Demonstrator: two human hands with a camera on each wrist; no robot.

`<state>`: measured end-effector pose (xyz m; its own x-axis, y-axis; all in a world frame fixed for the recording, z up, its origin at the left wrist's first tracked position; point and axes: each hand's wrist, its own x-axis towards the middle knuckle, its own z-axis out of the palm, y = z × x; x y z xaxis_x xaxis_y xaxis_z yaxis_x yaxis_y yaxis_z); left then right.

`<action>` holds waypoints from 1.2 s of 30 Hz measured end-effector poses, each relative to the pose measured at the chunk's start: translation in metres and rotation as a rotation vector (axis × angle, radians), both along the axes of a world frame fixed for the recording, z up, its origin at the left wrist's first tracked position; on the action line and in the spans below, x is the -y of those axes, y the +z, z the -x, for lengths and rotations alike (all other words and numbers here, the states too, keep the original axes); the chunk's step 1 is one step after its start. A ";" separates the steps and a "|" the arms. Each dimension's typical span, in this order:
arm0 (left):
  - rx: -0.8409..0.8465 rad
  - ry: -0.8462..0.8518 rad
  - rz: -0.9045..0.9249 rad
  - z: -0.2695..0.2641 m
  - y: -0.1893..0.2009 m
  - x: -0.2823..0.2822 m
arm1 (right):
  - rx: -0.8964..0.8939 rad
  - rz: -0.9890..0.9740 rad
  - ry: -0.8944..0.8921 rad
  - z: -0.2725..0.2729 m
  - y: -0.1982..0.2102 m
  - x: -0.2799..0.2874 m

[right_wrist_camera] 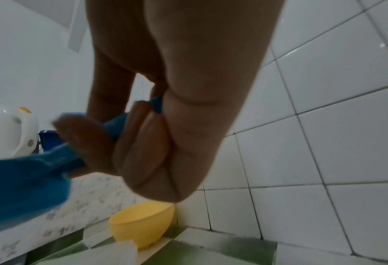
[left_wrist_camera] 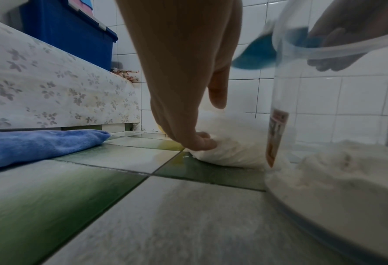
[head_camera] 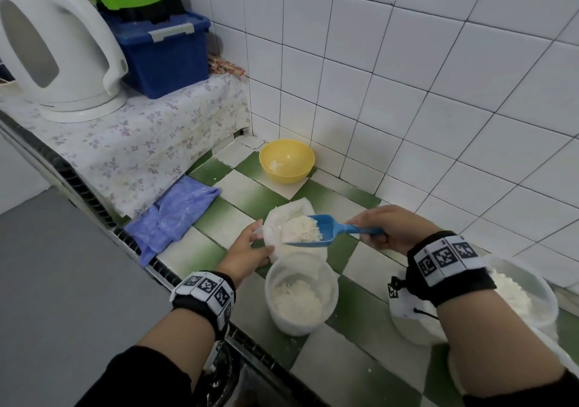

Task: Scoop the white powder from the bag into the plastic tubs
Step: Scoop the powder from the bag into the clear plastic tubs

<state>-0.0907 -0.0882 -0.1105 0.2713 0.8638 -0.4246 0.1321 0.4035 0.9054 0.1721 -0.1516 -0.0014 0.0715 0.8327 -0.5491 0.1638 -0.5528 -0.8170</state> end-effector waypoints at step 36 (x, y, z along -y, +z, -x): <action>-0.081 0.026 0.197 -0.012 -0.003 -0.005 | 0.618 -0.280 0.201 0.010 0.015 -0.012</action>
